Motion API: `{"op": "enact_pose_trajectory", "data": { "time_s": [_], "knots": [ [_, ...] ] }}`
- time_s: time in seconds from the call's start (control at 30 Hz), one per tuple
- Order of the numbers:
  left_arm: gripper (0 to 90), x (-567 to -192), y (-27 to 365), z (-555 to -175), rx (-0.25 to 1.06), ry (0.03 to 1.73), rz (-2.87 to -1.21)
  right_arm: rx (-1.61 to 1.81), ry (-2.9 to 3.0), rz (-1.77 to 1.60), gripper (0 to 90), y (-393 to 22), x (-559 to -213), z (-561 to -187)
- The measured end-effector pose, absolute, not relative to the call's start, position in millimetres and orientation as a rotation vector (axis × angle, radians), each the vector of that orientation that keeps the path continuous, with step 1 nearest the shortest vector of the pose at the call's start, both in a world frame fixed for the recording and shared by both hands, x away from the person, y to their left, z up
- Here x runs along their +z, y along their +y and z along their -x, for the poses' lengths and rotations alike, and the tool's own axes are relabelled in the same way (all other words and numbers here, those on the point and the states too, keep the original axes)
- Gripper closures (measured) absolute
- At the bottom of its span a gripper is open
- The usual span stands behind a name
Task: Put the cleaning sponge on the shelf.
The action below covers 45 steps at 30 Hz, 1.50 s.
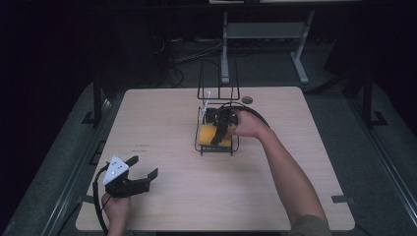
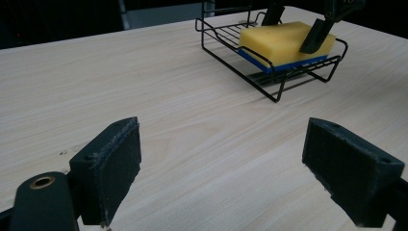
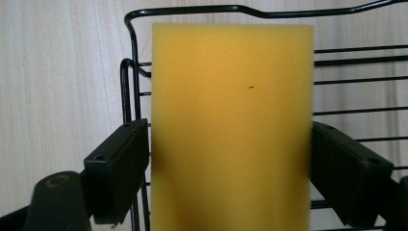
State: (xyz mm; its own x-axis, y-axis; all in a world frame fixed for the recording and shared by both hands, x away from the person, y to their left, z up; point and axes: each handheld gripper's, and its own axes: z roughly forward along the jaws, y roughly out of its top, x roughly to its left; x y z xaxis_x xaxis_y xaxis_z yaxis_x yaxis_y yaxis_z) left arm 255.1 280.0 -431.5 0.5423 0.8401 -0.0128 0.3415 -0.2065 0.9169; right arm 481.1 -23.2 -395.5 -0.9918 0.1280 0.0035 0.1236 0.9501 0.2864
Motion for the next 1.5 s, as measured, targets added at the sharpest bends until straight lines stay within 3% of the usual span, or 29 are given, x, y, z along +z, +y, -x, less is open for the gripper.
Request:
{"op": "enact_pose_trajectory", "data": {
  "time_s": [1.5],
  "knots": [
    [12.8,-431.6,277.1,-255.3,0.623,0.978,-1.789,0.490,3.047,-0.121,18.0,-31.1,-376.1,-452.0]
  ]
}}
